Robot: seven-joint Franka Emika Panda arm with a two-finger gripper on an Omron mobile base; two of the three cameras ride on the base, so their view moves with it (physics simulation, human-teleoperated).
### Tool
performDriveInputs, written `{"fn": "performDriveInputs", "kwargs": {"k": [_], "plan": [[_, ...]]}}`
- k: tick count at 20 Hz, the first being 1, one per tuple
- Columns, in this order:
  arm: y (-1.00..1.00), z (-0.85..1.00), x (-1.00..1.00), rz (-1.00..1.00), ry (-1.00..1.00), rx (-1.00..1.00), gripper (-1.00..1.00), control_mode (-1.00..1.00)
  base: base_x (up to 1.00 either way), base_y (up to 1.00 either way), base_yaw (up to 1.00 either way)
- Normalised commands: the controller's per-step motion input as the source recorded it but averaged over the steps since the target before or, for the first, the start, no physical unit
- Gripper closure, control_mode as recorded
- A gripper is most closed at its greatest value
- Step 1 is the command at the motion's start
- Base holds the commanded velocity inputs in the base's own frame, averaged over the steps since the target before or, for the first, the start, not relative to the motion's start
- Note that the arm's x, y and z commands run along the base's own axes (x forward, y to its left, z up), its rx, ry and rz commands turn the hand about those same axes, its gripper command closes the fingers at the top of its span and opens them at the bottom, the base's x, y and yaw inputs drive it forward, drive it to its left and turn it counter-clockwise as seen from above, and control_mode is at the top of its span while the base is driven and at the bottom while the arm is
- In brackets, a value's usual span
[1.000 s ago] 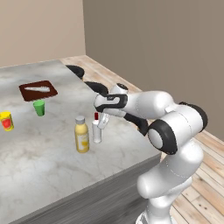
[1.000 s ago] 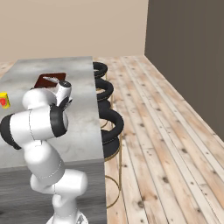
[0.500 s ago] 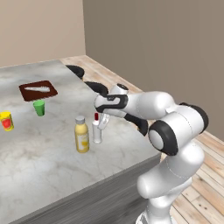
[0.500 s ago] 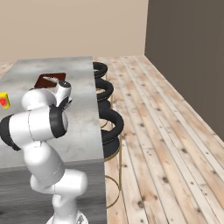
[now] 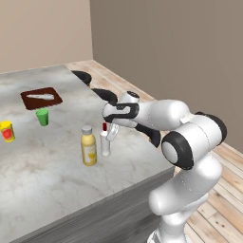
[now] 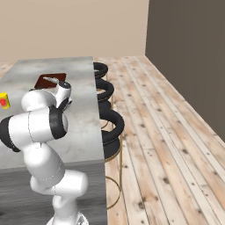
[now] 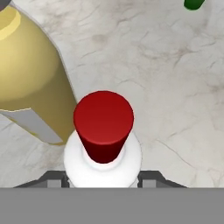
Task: Place the drinks on the dining counter in a tight cluster.
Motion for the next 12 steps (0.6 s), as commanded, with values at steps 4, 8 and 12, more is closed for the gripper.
{"fn": "performDriveInputs", "kwargs": {"k": [4, 8, 12], "plan": [[0.0, 0.0, 0.0, 0.0, 0.0, 0.0, -1.0, -1.0, 0.0, 0.0, 0.0], [0.0, 0.0, 0.0, 0.0, 0.0, 0.0, -1.0, -1.0, 0.0, 0.0, 0.0], [0.0, 0.0, 0.0, 0.0, 0.0, 0.0, -1.0, -1.0, 0.0, 0.0, 0.0]]}}
